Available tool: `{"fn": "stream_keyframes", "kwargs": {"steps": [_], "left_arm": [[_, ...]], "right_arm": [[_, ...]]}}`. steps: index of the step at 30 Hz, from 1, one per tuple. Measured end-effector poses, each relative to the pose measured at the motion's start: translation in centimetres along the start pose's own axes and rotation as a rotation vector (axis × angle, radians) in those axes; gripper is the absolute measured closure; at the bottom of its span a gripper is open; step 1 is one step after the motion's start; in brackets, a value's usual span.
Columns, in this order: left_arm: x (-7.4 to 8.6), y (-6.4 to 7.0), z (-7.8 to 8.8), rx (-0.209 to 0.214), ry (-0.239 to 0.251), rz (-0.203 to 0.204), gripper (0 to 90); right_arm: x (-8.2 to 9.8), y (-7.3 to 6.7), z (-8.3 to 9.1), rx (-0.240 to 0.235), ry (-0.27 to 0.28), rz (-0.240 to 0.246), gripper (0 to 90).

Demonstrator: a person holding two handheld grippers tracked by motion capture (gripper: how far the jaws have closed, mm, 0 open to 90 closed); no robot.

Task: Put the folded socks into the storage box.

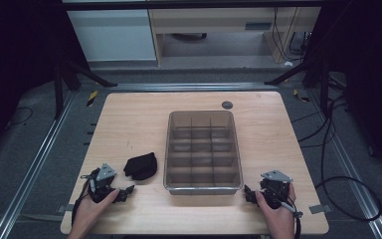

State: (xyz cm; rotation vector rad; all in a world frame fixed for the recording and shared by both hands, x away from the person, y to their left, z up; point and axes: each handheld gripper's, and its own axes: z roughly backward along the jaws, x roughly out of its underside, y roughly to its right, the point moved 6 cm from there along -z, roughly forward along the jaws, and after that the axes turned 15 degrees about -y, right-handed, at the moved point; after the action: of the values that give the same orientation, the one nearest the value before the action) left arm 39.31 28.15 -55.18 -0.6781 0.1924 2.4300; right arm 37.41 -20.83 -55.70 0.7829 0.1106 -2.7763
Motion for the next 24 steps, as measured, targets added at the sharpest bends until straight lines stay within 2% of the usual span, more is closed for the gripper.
{"fn": "stream_keyframes", "kwargs": {"steps": [3,4,8,10,12,13,14,16,19,21,22,24], "left_arm": [[0.0,0.1,0.1,0.002,0.0,-0.002,4.6],[-0.1,0.2,0.5,0.032,0.022,0.022,6.5],[-0.5,0.3,1.3,0.025,0.04,0.018,5.2],[-0.9,0.4,1.9,0.037,0.042,0.007,4.7],[-1.6,0.3,2.5,0.035,0.038,-0.027,4.3],[-1.6,0.3,2.5,0.035,0.038,-0.027,4.3],[-2.2,0.2,3.0,0.034,0.033,-0.054,4.3],[-2.4,0.1,3.1,0.028,0.031,-0.061,4.3],[-3.2,0.2,3.6,0.021,0.021,-0.1,5.3],[-3.8,0.4,3.9,0.005,-0.003,-0.144,6.9],[-3.8,0.4,3.9,0.005,-0.003,-0.144,7.8],[-4.4,0.7,4.1,-0.008,-0.019,-0.182,8.7]], "right_arm": [[0.0,0.0,0.0,-0.001,0.0,0.0,0.5],[0.0,0.0,0.0,-0.001,0.0,0.001,0.5],[0.0,0.0,0.0,-0.002,-0.001,0.007,0.5],[0.0,0.0,0.0,-0.002,-0.002,0.008,0.5],[0.0,0.0,0.0,-0.003,-0.002,0.009,0.5],[0.0,0.0,0.0,-0.003,-0.002,0.009,0.5],[0.0,0.0,0.0,-0.006,-0.001,0.008,0.5],[0.0,0.0,0.0,-0.005,-0.001,0.009,0.5],[0.0,0.0,0.0,-0.004,-0.001,0.011,0.5],[0.0,0.0,0.0,-0.005,-0.001,0.01,0.5],[0.0,0.0,0.0,-0.005,-0.001,0.009,0.5],[0.0,0.0,0.0,-0.004,-0.001,0.01,0.5]]}}
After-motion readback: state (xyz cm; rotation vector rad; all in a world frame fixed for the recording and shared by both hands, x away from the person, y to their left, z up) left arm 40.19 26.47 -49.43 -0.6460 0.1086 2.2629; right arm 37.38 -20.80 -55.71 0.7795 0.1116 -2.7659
